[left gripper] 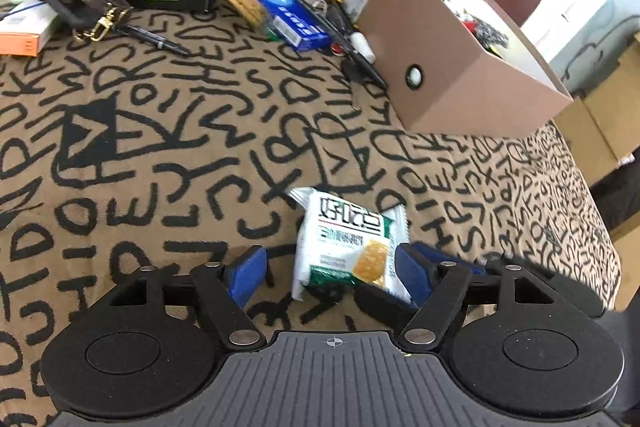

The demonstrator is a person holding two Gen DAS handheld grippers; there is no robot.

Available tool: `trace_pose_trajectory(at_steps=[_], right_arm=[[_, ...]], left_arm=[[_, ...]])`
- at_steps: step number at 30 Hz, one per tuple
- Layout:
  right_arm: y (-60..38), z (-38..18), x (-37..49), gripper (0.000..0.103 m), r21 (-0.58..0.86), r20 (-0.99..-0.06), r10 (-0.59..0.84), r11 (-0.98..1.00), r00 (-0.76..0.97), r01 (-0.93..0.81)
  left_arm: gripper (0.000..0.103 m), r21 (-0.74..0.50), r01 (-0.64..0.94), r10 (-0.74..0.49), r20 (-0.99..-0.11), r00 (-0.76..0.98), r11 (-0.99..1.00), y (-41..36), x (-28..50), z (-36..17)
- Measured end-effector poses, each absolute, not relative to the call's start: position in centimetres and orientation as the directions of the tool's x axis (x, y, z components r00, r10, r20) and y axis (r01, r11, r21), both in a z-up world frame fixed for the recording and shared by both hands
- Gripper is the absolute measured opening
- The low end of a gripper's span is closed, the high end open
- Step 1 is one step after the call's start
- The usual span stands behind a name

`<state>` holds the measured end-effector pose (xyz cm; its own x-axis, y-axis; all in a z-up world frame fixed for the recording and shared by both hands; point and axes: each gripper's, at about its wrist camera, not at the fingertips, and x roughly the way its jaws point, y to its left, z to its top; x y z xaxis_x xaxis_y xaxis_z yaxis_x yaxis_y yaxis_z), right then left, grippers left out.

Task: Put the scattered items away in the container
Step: 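Close the left gripper on the cracker packet and lift it, then carry the cracker packet over the cardboard box with the left gripper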

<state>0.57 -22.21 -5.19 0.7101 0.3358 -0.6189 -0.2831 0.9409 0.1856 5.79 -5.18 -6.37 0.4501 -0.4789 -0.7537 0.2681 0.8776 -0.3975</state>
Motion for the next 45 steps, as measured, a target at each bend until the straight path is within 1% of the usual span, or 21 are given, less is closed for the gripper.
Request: trace_pose_trajectory(at_steps=[7,10,12,14,15,17,20,21,23,25,29,36,38,41,45], right_arm=[[-21.4,-5.7,0.5,0.055,0.159,-0.622,0.327,0.943,0.712,-0.294],[-21.4,-5.6,0.6,0.055,0.157,-0.618,0.324,0.943,0.716,-0.292],[-21.4,-5.6,0.7,0.055,0.154,-0.617,0.321,0.945,0.718,-0.289],[-21.3,-5.7,0.8,0.054,0.156,-0.621,0.321,0.945,0.715,-0.289],[-21.3,-5.7,0.9,0.05,0.155,-0.623,0.324,0.943,0.713,-0.293],[-21.2,-5.7,0.9,0.049,0.155,-0.624,0.327,0.942,0.71,-0.298],[-21.3,-5.9,0.9,0.049,0.165,-0.621,0.331,0.941,0.71,-0.294],[-21.3,-5.9,0.9,0.048,0.167,-0.62,0.332,0.941,0.71,-0.294],[-21.4,-5.8,0.9,0.045,0.167,-0.621,0.331,0.941,0.711,-0.293],[-21.4,-5.7,0.7,0.042,0.167,-0.621,0.329,0.942,0.711,-0.29],[-22.0,-5.0,0.0,0.039,0.164,-0.615,0.324,0.944,0.718,-0.286],[-24.7,-2.4,-1.7,0.038,0.153,-0.563,0.293,0.956,0.773,-0.251],[-25.4,-1.1,-1.9,0.038,0.127,-0.535,0.272,0.962,0.8,-0.242],[-26.5,0.7,-2.0,0.038,0.09,-0.488,0.243,0.969,0.838,-0.229],[-28.4,2.9,-1.3,0.038,0.064,-0.428,0.221,0.975,0.876,-0.214]], left_arm=[[0.084,-0.367,0.29,-0.465,-0.755,0.462,0.884,-5.9,6.6,-6.6],[0.081,-0.364,0.304,-0.471,-0.755,0.457,0.88,-6.2,6.8,-6.7],[0.073,-0.362,0.322,-0.478,-0.755,0.449,0.875,-6.3,6.9,-6.7],[0.073,-0.364,0.331,-0.484,-0.755,0.443,0.871,-6.4,6.9,-6.7],[0.074,-0.362,0.332,-0.483,-0.755,0.444,0.871,-6.4,6.9,-6.7],[0.075,-0.36,0.333,-0.482,-0.754,0.447,0.872,-6.5,6.8,-6.8],[0.069,-0.34,0.354,-0.478,-0.755,0.45,0.871,-6.7,6.7,-6.8],[0.065,-0.337,0.361,-0.479,-0.755,0.448,0.869,-6.8,6.6,-6.8],[0.061,-0.351,0.372,-0.495,-0.755,0.43,0.859,-7.0,6.5,-6.7],[0.061,-0.342,0.381,-0.492,-0.757,0.429,0.859,-7.4,6.2,-6.5],[0.06,-0.329,0.409,-0.498,-0.752,0.432,0.851,-8.4,5.5,-5.7],[0.061,-0.328,0.481,-0.549,-0.708,0.445,0.813,-10.9,4.7,-3.0],[0.062,-0.322,0.507,-0.567,-0.684,0.46,0.8,-11.8,4.6,-1.6],[0.061,-0.307,0.544,-0.591,-0.644,0.486,0.781,-13.1,4.7,0.4],[0.063,-0.279,0.584,-0.614,-0.596,0.517,0.762,-15.0,5.5,3.1]])
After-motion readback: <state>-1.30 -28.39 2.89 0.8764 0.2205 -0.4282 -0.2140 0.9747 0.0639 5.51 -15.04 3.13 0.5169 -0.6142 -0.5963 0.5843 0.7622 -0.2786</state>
